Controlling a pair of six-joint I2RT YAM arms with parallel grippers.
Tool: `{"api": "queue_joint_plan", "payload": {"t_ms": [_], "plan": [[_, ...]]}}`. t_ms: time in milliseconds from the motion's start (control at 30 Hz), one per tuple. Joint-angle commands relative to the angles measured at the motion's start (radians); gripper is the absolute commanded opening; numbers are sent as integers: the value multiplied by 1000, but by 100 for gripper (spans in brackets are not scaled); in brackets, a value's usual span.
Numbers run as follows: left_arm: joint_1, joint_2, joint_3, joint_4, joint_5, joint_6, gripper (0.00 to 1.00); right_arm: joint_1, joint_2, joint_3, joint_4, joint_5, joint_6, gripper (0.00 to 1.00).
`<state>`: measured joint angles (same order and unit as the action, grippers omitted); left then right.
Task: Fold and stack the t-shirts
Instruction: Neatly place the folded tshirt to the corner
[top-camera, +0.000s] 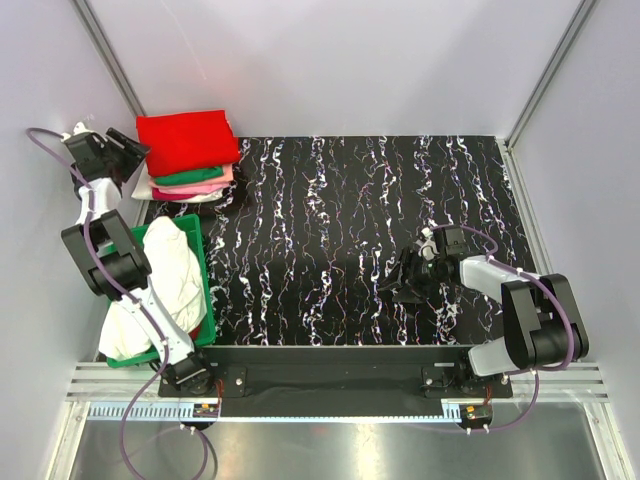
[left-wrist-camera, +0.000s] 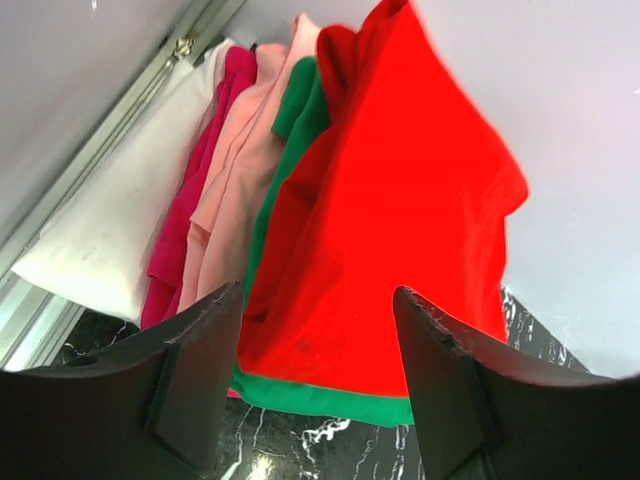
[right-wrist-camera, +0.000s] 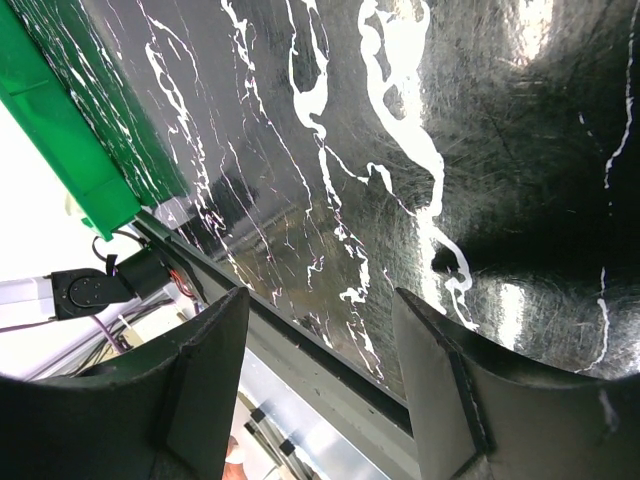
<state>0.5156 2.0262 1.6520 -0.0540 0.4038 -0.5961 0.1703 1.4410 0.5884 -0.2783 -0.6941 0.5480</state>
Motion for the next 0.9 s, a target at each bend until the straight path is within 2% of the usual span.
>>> {"api": "queue_joint_plan", "payload": {"t_ms": [0,200,367,467,500,567,867], "plan": [[18,65,-24,-6,0,-68,65,6,6,10,28,-10,-22,66],[0,95,3,-18,-6,-62,63,6,16,13,31,-7,-20,66],[-17,88,-17,-12,-5,-68,54,6,33,14,37,-4,-22,66],[-20,80,-23,0,-2,-71,29,6,35,14,37,-2,-22,66],[-20,83,-15,0,3,-70,14,6,35,14,39,-2,-23,66],[-19,86,14,-21,0,-59,0,6,35,11,41,-2,-22,66],[-9,152,336,-247,-51,45,0,6,41,13,44,-8,-23,66]]}}
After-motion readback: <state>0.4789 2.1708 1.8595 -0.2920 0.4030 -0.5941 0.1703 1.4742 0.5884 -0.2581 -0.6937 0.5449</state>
